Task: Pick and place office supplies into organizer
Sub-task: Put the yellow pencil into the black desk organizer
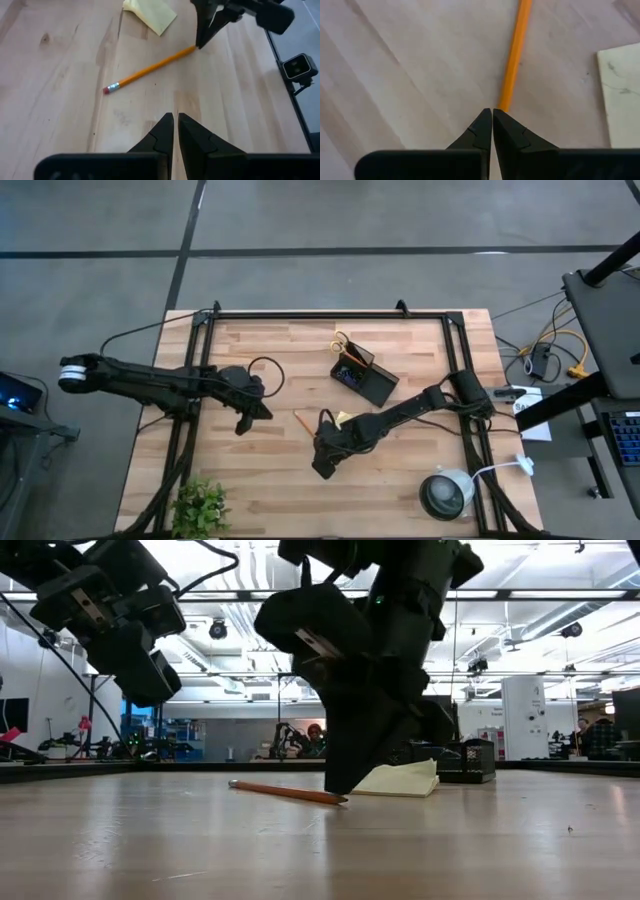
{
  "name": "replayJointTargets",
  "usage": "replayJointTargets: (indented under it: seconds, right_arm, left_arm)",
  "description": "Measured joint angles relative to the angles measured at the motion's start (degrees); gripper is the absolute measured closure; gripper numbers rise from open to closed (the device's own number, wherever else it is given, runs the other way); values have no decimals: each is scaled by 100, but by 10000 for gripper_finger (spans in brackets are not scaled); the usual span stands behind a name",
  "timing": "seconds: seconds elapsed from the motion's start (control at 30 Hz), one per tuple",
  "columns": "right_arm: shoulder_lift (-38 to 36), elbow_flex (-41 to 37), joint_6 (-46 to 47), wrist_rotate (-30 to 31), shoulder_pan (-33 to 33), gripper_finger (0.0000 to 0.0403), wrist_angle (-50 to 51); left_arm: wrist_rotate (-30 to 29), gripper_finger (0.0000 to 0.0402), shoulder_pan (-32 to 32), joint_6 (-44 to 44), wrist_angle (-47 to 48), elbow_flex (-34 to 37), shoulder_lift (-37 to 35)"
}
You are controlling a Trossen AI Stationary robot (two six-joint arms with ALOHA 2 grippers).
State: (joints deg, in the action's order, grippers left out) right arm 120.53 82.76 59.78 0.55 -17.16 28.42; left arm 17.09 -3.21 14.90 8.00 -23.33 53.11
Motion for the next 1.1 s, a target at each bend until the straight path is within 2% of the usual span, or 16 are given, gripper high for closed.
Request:
replayJointTargets:
  seconds: [0.8,0.9,1.1]
  right_arm:
    - [20,64,-349,215,-7,394,290]
    - [-110,157,-554,396,-67,394,324]
    - [-67,218,-600,350,-134,394,757]
  left_arm:
    - [-49,391,-3,-20,-27,0,97]
    - [-49,391,-3,-20,-30,0,97]
    - [-48,391,-3,-21,-128,0,97]
